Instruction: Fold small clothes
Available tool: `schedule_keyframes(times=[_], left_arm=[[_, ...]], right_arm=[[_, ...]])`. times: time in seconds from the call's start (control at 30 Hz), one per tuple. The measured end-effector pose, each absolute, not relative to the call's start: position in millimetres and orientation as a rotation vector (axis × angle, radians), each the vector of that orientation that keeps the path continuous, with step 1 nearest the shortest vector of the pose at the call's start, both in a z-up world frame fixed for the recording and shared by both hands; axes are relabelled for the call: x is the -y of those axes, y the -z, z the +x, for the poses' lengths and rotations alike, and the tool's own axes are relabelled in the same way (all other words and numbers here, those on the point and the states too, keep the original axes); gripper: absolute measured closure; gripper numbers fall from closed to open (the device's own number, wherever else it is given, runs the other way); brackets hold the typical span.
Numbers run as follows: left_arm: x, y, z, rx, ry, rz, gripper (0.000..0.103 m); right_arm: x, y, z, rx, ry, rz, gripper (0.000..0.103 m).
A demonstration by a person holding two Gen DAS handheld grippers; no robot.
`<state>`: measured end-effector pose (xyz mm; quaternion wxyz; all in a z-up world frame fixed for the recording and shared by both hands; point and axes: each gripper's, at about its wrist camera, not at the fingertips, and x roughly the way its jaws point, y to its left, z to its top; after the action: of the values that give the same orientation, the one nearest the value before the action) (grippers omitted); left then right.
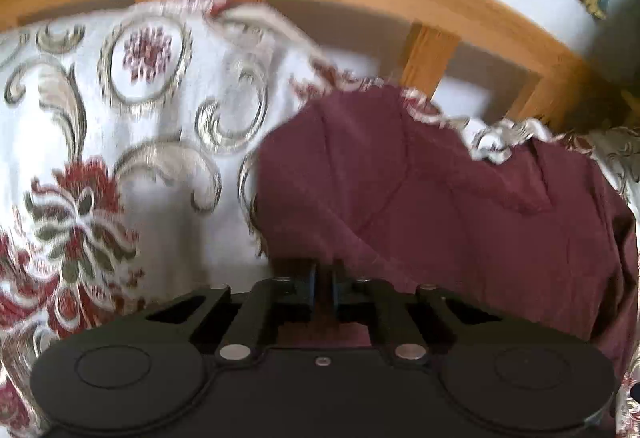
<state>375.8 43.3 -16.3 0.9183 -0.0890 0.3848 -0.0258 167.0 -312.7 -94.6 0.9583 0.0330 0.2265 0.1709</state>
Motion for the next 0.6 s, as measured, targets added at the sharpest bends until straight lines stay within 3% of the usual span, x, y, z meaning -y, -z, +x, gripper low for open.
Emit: schedule_keyframes(times=[0.17, 0.3, 0.4, 0.43, 0.47, 0.6], left_arm=[[-55.2, 6.0, 361.9, -0.652, -0.063, -0.216, 0.097], [-64.4, 13.7, 366.5, -0.704, -0.074, -0.180, 0.090], [-61.4, 14.7, 361.9, -0.709, -0.088, -0.200, 0.064], [-59.4, 13.8, 358.5, -0.705, -0.079, -0.211, 0.047], [-57.5, 12.4, 355.5, -0.698, -0.071, -0.209, 0.037], [-53.8, 12.8, 337.5, -0.695, -0.056, -0.171, 0.031]], right_arm=[[315.1, 97.7, 170.7, -0.482, -0.345, 0.078, 0.015], [310.4, 99.6, 170.9, -0.500, -0.352, 0.057, 0.015], [306.2, 102.1, 170.4, -0.516, -0.353, 0.033, 0.015], [305.4, 102.6, 170.8, -0.519, -0.354, 0.029, 0.015], [304.6, 102.7, 170.4, -0.520, -0.354, 0.026, 0.015], [304.2, 101.3, 169.5, -0.514, -0.348, 0.017, 0.015]])
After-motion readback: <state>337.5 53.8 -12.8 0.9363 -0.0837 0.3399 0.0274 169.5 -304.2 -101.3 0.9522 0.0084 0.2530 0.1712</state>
